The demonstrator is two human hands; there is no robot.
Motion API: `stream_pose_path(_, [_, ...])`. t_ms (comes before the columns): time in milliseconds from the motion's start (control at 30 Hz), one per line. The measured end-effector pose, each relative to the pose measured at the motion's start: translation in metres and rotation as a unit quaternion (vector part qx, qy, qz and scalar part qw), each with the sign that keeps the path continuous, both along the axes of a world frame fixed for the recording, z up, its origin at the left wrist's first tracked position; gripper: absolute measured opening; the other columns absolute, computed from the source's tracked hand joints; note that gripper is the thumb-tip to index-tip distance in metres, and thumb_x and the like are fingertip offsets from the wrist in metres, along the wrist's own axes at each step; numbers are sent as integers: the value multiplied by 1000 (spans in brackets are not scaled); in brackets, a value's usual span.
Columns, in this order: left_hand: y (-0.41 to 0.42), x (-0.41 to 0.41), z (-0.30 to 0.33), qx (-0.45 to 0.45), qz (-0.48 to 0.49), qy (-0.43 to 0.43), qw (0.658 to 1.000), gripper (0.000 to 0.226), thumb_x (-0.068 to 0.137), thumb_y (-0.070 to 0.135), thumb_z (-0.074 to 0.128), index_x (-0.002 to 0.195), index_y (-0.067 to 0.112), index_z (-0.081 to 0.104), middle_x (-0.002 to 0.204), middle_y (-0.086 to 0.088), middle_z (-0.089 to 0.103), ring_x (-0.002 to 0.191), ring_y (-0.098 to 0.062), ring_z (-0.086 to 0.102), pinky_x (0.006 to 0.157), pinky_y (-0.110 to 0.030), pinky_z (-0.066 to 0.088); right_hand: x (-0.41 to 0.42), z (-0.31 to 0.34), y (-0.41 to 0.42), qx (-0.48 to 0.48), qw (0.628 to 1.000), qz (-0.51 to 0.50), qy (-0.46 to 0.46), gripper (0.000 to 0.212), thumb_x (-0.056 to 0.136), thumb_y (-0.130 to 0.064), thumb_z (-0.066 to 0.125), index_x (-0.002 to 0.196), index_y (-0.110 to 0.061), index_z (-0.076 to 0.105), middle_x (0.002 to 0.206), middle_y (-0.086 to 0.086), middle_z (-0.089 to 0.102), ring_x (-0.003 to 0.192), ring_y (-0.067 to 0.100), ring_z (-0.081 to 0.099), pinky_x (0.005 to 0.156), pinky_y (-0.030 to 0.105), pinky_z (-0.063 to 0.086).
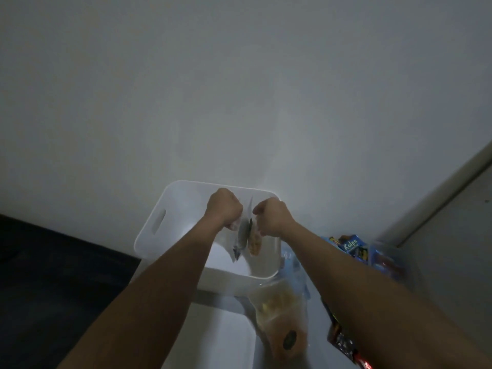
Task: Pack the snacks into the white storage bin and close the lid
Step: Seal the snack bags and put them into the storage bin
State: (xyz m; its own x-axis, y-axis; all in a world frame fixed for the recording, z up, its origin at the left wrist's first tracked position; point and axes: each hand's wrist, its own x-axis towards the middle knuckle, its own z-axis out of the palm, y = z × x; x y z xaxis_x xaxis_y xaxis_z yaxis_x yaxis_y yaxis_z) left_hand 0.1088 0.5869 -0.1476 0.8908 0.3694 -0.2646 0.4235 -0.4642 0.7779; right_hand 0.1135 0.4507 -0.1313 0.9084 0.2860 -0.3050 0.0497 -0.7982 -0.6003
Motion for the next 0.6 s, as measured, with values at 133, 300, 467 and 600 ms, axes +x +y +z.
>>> stream_pose_path(133, [-2,6,-22,23,-17,-18,999,16,83,4,56,75,-2,69,78,-21,71,62,-36,70,56,-47,60,5,-14,3,5,1000,-15,15,35,90,-7,56,123,0,61,129,17,60,119,29,57,100,29,45])
stream_pose_path(300, [-10,6,-36,-22,-50,-14,998,18,87,12,57,87,2,73,95,-18,71,89,-35,68,77,-43,59,6,-9,9,45,990,-33,127,33,94,-5,46,123,8,53,125,27,58,114,40,59,92,43,53])
stream_pose_path(467, [-18,2,-37,-129,-42,79,988,32,96,40,43,100,16,64,128,-11,60,113,-34,57,84,-45,50,8,-4,3,49,989,-55,131,34,94,-10,46,122,7,54,125,27,58,114,40,59,96,49,51])
stream_pose_path(600, [-17,-3,-44,-143,-70,141,977,59,98,55,27,130,14,53,143,-16,45,122,-44,48,88,-52,48,7,4,-8,35,994,-55,93,16,88,-4,49,99,1,59,108,25,64,102,39,65,86,48,56])
